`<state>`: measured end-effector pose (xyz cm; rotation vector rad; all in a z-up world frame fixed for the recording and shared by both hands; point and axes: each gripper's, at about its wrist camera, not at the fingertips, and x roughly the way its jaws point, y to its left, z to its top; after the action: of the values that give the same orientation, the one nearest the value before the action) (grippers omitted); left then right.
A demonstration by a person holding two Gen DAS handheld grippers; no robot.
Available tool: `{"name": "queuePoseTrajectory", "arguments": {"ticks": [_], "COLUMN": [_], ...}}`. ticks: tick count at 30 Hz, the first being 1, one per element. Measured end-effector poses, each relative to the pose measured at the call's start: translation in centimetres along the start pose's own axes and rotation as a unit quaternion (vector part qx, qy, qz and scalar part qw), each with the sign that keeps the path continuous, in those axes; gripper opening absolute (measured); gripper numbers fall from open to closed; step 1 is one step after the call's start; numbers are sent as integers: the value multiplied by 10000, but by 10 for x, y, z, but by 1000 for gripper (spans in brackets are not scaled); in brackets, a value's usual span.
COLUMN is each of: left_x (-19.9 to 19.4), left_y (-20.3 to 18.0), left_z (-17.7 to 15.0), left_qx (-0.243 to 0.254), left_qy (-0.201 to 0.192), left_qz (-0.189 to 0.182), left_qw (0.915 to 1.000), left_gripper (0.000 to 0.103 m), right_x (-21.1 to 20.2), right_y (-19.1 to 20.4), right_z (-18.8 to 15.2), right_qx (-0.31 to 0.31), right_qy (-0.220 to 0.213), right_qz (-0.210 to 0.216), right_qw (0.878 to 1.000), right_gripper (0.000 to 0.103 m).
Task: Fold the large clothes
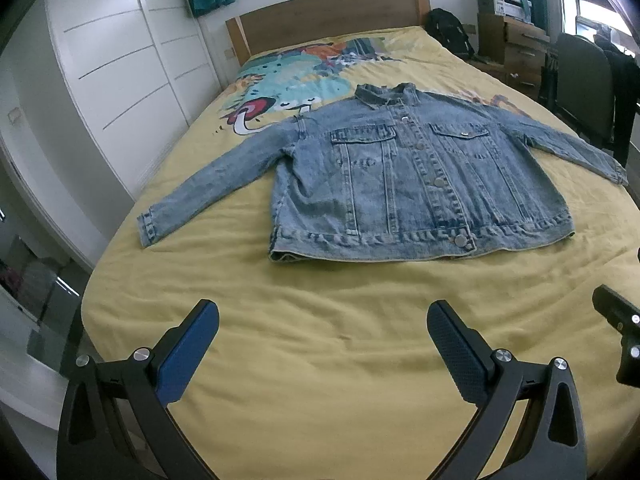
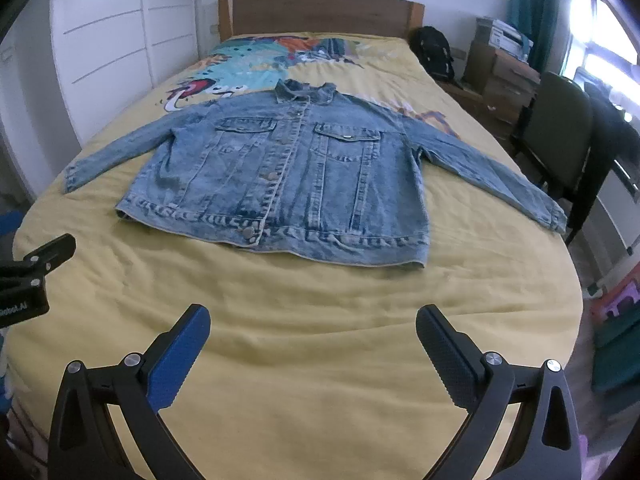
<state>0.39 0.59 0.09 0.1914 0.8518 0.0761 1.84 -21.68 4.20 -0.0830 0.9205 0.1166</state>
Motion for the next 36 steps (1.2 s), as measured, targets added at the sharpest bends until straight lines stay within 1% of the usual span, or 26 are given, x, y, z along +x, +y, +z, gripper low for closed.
{"name": "queuePoseTrajectory", "arguments": {"ticks": [4,8,20,29,36], "left_x": [5,9,9,12,17], "left_y": [-2,-9,-23,-23,-23], "left_z": [1,3,8,10,10], "left_qx": [11,65,273,277,231], "left_qy": [112,245,328,379,446], "left_qz": [-61,-135,-258,-333,-467], "left_qw": [9999,9996,9988,9983,9976], "left_gripper": [102,102,102,102,102], "right_x": [0,-4,-7,-6,-6], "right_y": [4,6,-3,-4,-4], "right_z": [6,10,18,20,23], "right_qx": [-118,-171,-61,-67,-97], "right_qy": [86,113,132,111,111], "right_qz": [-130,-144,-98,-117,-169], "right_qw": [9998,9997,9998,9998,9997], "right_gripper": [103,103,103,103,103]}}
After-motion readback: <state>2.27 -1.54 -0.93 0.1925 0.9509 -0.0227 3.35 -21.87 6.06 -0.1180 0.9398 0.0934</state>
